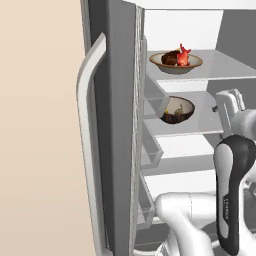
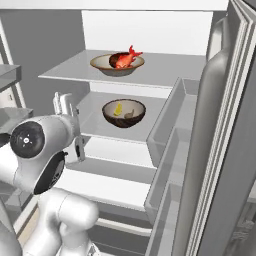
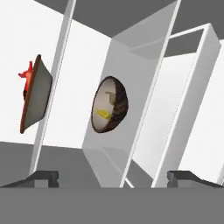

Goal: Place the bowl with the garlic and lemon wedge on the second highest shelf of the fridge. Place the bowl with the fish and steak on the top shelf of the fridge.

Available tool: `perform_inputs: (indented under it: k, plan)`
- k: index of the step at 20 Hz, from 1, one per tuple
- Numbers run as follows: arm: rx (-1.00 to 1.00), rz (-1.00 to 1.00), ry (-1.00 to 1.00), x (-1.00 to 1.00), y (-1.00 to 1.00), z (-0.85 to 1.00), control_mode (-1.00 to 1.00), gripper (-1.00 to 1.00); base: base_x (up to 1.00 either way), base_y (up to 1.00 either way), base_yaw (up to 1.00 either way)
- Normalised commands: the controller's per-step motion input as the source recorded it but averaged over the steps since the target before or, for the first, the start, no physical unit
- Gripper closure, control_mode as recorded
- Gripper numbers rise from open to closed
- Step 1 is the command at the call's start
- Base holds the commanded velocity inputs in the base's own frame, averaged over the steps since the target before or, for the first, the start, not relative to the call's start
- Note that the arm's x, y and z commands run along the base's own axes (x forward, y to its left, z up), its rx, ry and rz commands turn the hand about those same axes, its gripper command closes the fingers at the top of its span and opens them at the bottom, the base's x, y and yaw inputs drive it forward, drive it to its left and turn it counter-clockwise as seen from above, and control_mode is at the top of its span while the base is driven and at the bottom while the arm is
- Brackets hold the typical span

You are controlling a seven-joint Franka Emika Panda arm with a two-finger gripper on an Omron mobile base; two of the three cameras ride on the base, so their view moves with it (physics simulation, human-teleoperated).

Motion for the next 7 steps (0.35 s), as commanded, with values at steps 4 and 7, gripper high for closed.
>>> perform_inputs:
  k: [4,7]
  plan:
    - [-0.03,-0.10,-0.12,-1.00,0.00,0.32,-1.00,-1.00,0.00,0.00,0.00]
    - [-0.09,-0.05,-0.25,-1.00,0.00,0.57,-1.00,-1.00,0.00,0.00,0.00]
